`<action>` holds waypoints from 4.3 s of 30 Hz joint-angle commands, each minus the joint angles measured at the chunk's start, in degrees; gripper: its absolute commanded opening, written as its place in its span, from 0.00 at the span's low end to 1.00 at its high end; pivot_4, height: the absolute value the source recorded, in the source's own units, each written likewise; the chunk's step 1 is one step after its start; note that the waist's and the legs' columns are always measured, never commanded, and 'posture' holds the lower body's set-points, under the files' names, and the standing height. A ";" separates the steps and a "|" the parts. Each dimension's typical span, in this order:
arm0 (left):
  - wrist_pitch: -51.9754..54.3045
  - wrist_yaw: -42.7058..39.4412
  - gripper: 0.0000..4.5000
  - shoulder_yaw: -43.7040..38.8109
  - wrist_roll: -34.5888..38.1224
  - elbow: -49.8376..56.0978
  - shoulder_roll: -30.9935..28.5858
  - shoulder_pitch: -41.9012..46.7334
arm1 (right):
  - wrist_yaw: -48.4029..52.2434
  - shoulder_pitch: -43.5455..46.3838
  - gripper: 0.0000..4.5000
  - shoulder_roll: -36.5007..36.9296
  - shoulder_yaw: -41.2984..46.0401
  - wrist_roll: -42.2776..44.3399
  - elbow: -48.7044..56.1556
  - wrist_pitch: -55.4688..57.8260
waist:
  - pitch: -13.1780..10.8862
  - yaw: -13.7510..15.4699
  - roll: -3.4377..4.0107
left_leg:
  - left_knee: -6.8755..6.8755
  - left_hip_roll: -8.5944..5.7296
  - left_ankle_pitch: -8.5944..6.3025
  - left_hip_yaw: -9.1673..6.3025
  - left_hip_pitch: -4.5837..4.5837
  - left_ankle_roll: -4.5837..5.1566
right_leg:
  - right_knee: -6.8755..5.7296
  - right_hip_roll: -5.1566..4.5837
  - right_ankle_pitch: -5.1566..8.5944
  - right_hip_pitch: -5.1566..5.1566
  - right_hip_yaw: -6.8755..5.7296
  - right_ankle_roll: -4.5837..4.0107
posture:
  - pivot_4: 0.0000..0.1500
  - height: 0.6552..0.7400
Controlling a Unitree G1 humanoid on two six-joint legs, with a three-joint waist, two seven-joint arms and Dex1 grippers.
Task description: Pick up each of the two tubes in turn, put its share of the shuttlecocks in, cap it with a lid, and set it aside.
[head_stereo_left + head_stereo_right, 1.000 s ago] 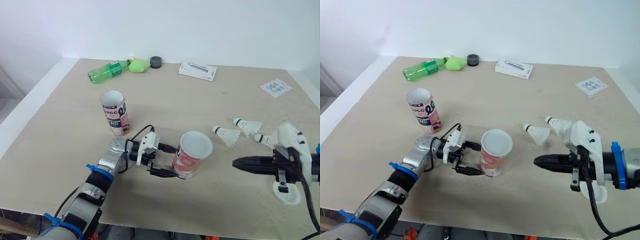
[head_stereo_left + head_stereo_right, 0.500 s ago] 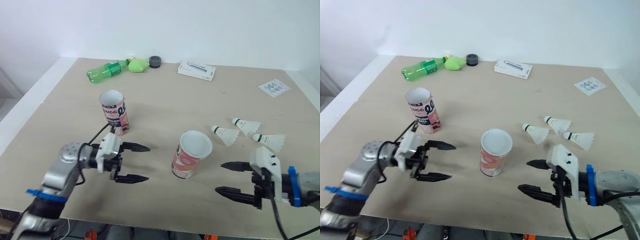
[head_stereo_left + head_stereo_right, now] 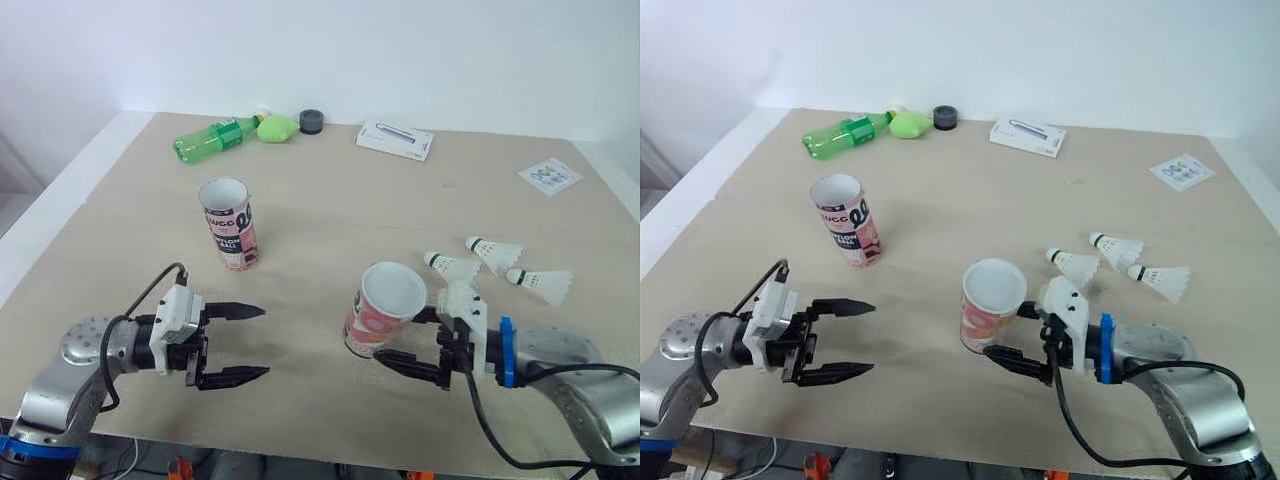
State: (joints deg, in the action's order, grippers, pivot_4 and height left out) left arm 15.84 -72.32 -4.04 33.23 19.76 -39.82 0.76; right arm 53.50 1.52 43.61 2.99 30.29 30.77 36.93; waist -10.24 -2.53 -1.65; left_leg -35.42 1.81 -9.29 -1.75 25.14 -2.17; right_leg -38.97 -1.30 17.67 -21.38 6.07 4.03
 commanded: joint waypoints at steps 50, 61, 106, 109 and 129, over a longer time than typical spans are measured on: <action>0.91 12.31 1.00 20.87 -14.08 -23.67 21.46 30.42 | -45.00 12.99 0.69 5.52 46.08 -7.39 -35.14 5.90 | -0.03 -0.06 0.29 | -0.17 -0.26 0.05 0.15 0.00 0.07 | 0.00 -0.06 -0.25 0.11 0.28 0.20 | 1.00 0.87; 2.55 16.33 1.00 19.64 -15.53 -27.23 25.52 37.31 | -48.13 13.75 0.69 -5.54 44.51 -6.60 -38.26 0.81 | 0.04 -0.18 0.58 | -0.08 -0.33 0.06 0.16 0.04 0.09 | -0.01 -0.10 -0.25 0.06 0.32 0.19 | 1.00 0.87; -17.18 11.91 1.00 18.72 -18.91 -35.45 31.80 38.08 | -44.52 20.21 0.69 5.23 38.21 -5.61 -56.14 3.56 | 0.04 -0.13 0.59 | -0.11 -0.37 0.07 0.13 0.01 0.08 | 0.02 -0.10 -0.28 0.13 0.31 0.22 | 1.00 0.87; -17.17 12.20 1.00 18.52 -18.94 -35.51 31.80 38.11 | -44.43 19.40 0.69 4.36 39.70 -4.56 -55.30 3.72 | 0.04 -0.13 0.58 | -0.11 -0.37 0.07 0.13 0.01 0.08 | 0.02 -0.10 -0.28 0.13 0.31 0.22 | 1.00 0.87; -17.09 11.77 1.00 18.10 -18.64 -36.49 31.83 39.37 | -44.27 11.38 0.69 -2.37 42.78 -2.68 -48.58 0.86 | 0.03 -0.13 0.54 | -0.13 -0.33 0.08 0.09 -0.01 0.08 | 0.02 -0.06 -0.24 0.16 0.29 0.31 | 1.00 0.87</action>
State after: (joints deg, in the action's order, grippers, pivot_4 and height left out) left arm -1.09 -60.46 15.18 13.96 -17.42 -8.09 38.89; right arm 9.00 13.58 41.61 45.09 26.99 -17.31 37.41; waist -10.21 -2.66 -1.11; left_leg -35.55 1.48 -9.21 -1.66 25.14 -2.09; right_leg -38.95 -1.36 17.43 -21.22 6.36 4.34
